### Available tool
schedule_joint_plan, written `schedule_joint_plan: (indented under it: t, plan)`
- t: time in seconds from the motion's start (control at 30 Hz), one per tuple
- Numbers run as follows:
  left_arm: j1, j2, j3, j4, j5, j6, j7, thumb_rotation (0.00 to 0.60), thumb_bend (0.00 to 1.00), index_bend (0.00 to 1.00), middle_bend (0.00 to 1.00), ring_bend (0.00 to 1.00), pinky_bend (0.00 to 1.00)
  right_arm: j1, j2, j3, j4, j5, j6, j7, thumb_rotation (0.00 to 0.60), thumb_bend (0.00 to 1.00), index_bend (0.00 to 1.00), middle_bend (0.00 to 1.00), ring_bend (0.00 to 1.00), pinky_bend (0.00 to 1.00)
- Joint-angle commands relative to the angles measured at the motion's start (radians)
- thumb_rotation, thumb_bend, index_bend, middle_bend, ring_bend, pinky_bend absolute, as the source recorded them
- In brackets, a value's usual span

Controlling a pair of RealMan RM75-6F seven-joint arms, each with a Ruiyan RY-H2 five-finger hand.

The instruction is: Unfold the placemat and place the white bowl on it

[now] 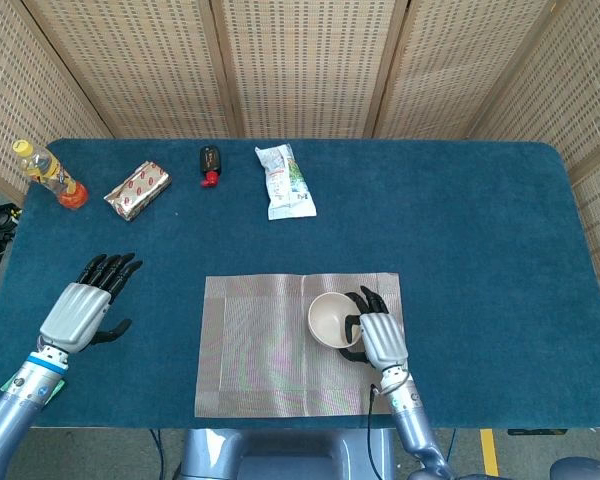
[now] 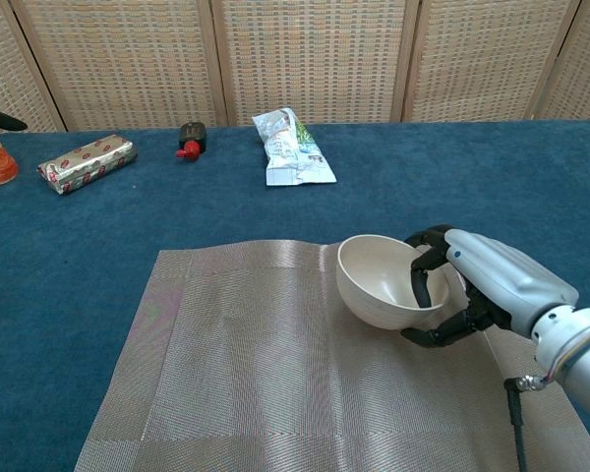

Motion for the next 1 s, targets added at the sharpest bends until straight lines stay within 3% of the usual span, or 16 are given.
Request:
schedule_joint_plan:
  t: [0.03, 0.43, 0.87, 1.0]
  plan:
    - [0.001, 0.001, 0.0, -0.003, 0.003, 0.002, 0.003, 0.6, 0.32, 0.0, 0.0, 0.0, 0.0, -0.011, 0.003, -0.009, -0.017, -0.007, 0.01, 0.002, 0.6, 0.43, 0.75, 0.28, 0.0, 0.15]
    - [0.008, 0.01, -0.001, -0.013, 0.009, 0.017, 0.007, 0.6, 0.32, 0.0, 0.0, 0.0, 0.0, -0.039, 0.0, -0.037, -0.043, -0.011, 0.022, -0.022, 0.6, 0.4, 0.72, 0.23, 0.0, 0.13]
    - [0.009, 0.01, -0.002, -0.014, 0.004, 0.013, 0.017, 0.6, 0.32, 0.0, 0.0, 0.0, 0.0, -0.058, 0.043, -0.049, -0.084, 0.017, 0.008, -0.066, 0.6, 0.24, 0.35, 0.01, 0.0, 0.0]
    - [0.009, 0.013, -0.003, -0.017, 0.001, 0.013, 0.019, 0.6, 0.32, 0.0, 0.0, 0.0, 0.0, -0.069, 0.075, -0.055, -0.109, 0.026, 0.014, -0.095, 0.6, 0.22, 0.23, 0.0, 0.0, 0.0]
